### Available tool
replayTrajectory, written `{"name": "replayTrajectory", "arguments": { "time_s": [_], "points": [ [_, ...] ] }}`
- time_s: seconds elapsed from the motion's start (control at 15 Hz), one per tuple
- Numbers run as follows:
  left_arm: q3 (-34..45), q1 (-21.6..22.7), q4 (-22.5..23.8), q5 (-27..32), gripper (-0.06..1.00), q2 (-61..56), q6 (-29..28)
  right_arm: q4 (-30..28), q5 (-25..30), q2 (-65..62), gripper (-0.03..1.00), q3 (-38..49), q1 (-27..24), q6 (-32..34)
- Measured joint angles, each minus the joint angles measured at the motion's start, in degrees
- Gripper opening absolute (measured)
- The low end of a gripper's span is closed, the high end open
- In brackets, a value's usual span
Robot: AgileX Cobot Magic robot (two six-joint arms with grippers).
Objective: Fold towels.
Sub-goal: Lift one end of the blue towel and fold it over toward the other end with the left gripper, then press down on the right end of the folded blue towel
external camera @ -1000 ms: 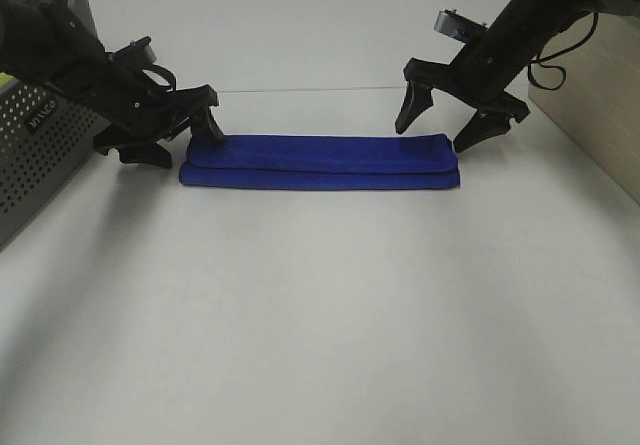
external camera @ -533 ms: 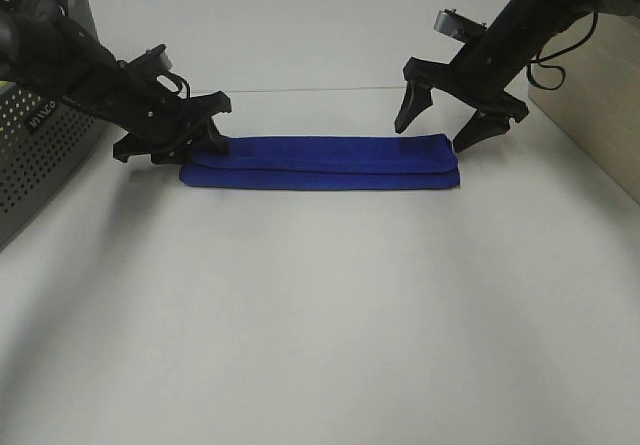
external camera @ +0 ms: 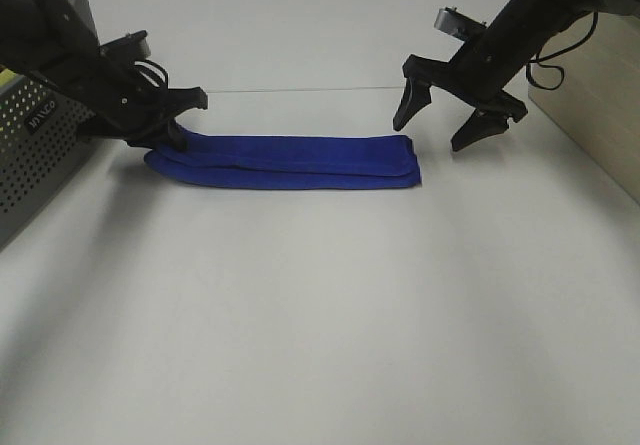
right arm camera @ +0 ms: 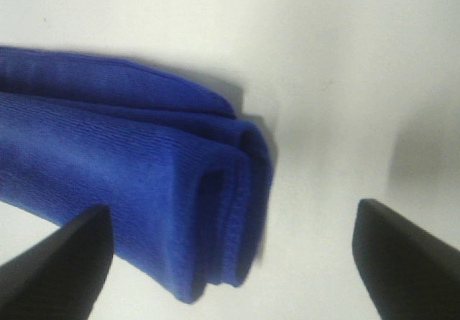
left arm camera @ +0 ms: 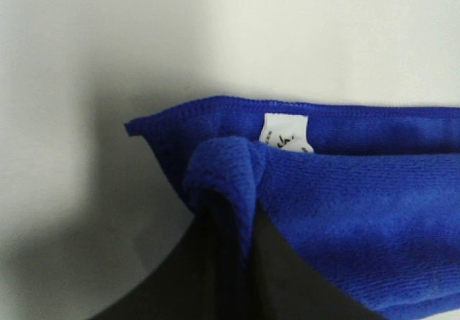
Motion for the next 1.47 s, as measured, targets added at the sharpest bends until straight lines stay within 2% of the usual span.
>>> {"name": "replayTrajectory", "arguments": {
  "time_s": [0.13,0.27,0.47,0.53,0.6,0.8,0.93,1.0,1.07,1.13,1.2,1.33,1.47],
  "points": [
    [0.0,0.6,2.5,2.7,0.05,-3.2,-2.4,0.0,0.1,0.0,0.85,0.0,0.0,0.0],
    [-1.2,-0.6,2.1,6.4,0.05,-6.2,-2.9,0.0,0.5,0.0,0.85,0.0,0.0,0.0],
    [-6.8,-5.6,-3.2,10.9,0.05,-7.8,-3.0,-0.1,1.5,0.0,0.85,0.0,0.0,0.0],
    [-7.7,-6.5,-4.0,11.1,0.05,-7.6,-3.3,-0.1,1.5,0.0,0.85,0.0,0.0,0.0],
    [-10.9,-9.6,-6.4,11.3,0.05,-6.3,-4.5,-0.1,1.5,0.0,0.85,0.0,0.0,0.0],
    [-17.4,-14.5,-7.2,10.4,0.05,-0.4,-9.4,0.0,2.1,0.0,0.85,0.0,0.0,0.0],
    [-21.0,-16.0,-7.2,9.2,0.07,4.1,-12.6,0.6,3.0,0.0,0.85,0.0,0.0,0.0],
    [-22.6,-16.7,-7.2,9.1,0.13,6.5,-14.0,1.1,3.1,0.0,0.85,0.0,0.0,0.0],
    [-24.2,-17.2,-7.6,8.4,0.23,8.3,-15.2,1.9,3.1,0.0,0.85,0.0,0.0,0.0],
    [-25.2,-17.7,-9.6,7.4,0.34,9.2,-15.6,2.2,3.2,0.0,0.85,0.0,0.0,0.0],
    [-25.3,-18.2,-12.0,6.1,0.39,9.5,-16.0,2.2,3.4,0.0,0.85,0.0,0.0,0.0],
    [-25.5,-18.7,-16.4,3.0,0.56,9.5,-15.9,2.2,4.0,-0.1,0.85,0.0,0.0,0.0],
    [-25.7,-18.9,-23.3,1.0,0.61,9.5,-13.2,2.2,4.4,-1.3,0.85,0.0,0.0,0.0]
  ]
}}
